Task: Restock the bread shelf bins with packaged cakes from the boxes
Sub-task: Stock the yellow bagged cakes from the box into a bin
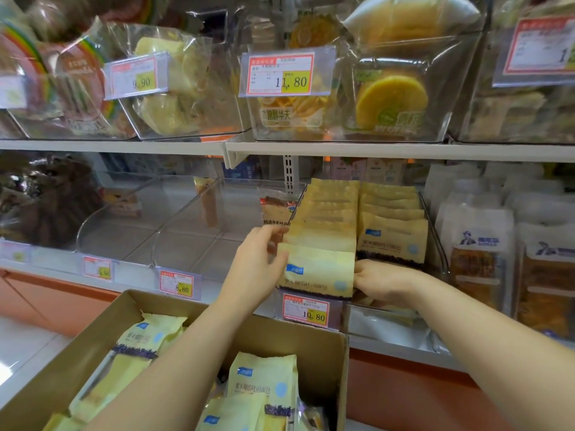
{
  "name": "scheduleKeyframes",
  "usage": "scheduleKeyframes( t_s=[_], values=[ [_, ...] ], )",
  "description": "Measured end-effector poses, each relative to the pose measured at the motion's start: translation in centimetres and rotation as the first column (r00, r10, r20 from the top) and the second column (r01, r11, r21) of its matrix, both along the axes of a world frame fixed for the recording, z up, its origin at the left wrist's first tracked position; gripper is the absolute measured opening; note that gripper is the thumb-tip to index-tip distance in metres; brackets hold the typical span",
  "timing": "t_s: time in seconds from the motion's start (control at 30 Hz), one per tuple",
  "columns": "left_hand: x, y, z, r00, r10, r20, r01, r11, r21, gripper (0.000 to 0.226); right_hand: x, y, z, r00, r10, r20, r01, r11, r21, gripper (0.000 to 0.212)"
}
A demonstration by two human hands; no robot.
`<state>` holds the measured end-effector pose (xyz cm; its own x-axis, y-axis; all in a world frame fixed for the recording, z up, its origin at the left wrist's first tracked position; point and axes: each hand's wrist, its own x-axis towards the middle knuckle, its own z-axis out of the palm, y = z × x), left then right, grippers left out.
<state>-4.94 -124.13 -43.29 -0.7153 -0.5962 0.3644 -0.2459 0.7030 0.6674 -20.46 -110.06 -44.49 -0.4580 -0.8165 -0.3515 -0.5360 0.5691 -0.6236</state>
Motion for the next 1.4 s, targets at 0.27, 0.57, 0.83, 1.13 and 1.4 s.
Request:
scheduleKeyframes(
  t_s=[0.27,0.57,0.83,1.13,1.4],
  values=[
    [0.2,-0.5,-0.1,0.999,-0.045,0.009,0.039,0.938,0.344,0.031,0.0,3.1,3.4,0.988,-0.139,-0.064,0.105,0.921,-0.375,0.032],
    [0.6,-1.4,0.1,0.977,-0.062,0.203,0.022,0.98,0.198,0.018,0.7,2.0,0.9,0.978,-0.031,-0.206,-0.023,0.966,-0.257,0.055],
    [0.2,-0.8,0.2,0.986,-0.098,0.135,0.103,0.994,-0.027,0.074,-0.1,2.2,3.5,0.993,0.084,-0.078,-0.098,0.977,-0.192,0.053],
    [-1.9,-0.9,0.8,0.857,0.001,0.515,0.3,0.811,-0.502,0.098,-4.2,-3.5,4.3,0.881,-0.05,-0.471,0.036,0.999,-0.039,0.035],
    [-1.3,-1.2,0.0,0.825,-0.074,0.56,0.411,0.76,-0.504,0.085,-3.8,-3.4,4.0,0.879,0.03,-0.475,-0.059,0.997,-0.046,0.013]
  ],
)
